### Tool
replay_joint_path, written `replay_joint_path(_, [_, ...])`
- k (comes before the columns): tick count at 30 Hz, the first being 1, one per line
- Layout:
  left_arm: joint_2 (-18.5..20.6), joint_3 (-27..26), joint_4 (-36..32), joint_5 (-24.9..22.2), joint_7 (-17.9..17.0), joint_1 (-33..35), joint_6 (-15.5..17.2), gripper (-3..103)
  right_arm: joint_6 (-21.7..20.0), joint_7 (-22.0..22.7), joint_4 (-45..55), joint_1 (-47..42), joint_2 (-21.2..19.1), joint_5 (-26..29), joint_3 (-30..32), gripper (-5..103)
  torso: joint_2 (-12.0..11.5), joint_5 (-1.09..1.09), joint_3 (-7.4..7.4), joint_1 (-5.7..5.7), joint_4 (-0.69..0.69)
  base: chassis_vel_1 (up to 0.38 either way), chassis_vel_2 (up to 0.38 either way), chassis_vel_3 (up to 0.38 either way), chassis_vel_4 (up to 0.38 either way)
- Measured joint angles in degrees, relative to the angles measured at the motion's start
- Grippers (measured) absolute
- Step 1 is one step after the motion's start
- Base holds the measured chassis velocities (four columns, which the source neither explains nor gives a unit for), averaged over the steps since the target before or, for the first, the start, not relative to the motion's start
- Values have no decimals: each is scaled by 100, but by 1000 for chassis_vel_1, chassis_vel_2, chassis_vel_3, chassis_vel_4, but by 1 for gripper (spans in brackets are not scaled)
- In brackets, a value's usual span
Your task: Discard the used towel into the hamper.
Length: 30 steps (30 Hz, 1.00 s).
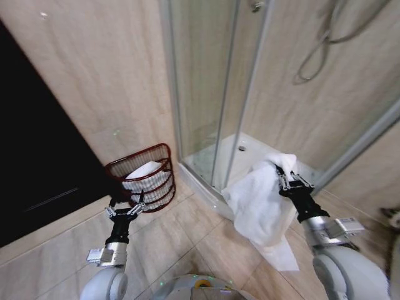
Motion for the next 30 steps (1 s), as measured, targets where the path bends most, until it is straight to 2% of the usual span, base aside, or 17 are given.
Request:
replay_joint_path(15, [-33,27,9,89,-62,0,1,100,1,-5,-99,70,2,-144,-230,13,0,0,0,0,-1,114,108,112,117])
replay_joint_path(23, [-54,44,19,181,-303,-37,74,100,1,-5,-266,160,-43,-106,-210,13,17,1,13,2,3,90,107,100,93])
replay_joint_path(30, [-88,64,-22,218,-376,-40,193,100,13,-5,-252,167,-57,-112,-240,13,194,1,160,28,-2,3,8,9,4])
